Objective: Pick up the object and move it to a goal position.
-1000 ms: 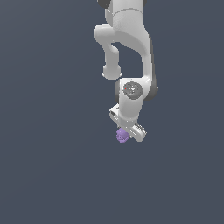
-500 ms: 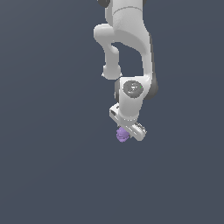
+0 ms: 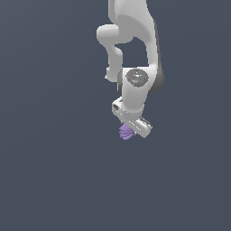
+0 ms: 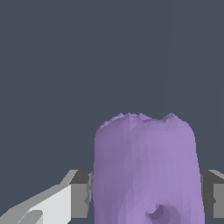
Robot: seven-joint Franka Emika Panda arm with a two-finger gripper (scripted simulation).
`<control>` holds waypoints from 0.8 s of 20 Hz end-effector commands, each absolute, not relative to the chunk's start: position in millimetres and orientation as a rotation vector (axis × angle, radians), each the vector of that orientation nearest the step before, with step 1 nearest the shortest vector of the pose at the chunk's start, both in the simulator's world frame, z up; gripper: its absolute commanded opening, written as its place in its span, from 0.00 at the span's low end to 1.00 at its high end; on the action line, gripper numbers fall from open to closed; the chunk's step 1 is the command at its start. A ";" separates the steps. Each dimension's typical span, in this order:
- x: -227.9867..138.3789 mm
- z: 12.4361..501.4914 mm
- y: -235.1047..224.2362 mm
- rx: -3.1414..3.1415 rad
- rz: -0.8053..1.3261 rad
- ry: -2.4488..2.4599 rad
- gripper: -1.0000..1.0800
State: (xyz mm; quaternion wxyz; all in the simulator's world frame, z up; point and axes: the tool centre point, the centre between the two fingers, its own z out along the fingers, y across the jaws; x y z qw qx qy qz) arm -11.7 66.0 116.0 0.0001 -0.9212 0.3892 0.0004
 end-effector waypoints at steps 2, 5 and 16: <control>-21.7 141.1 63.7 -2.893 0.000 1.223 0.00; -32.4 167.3 61.4 -2.893 0.000 1.223 0.00; -74.6 274.0 51.6 -2.893 0.000 1.224 0.00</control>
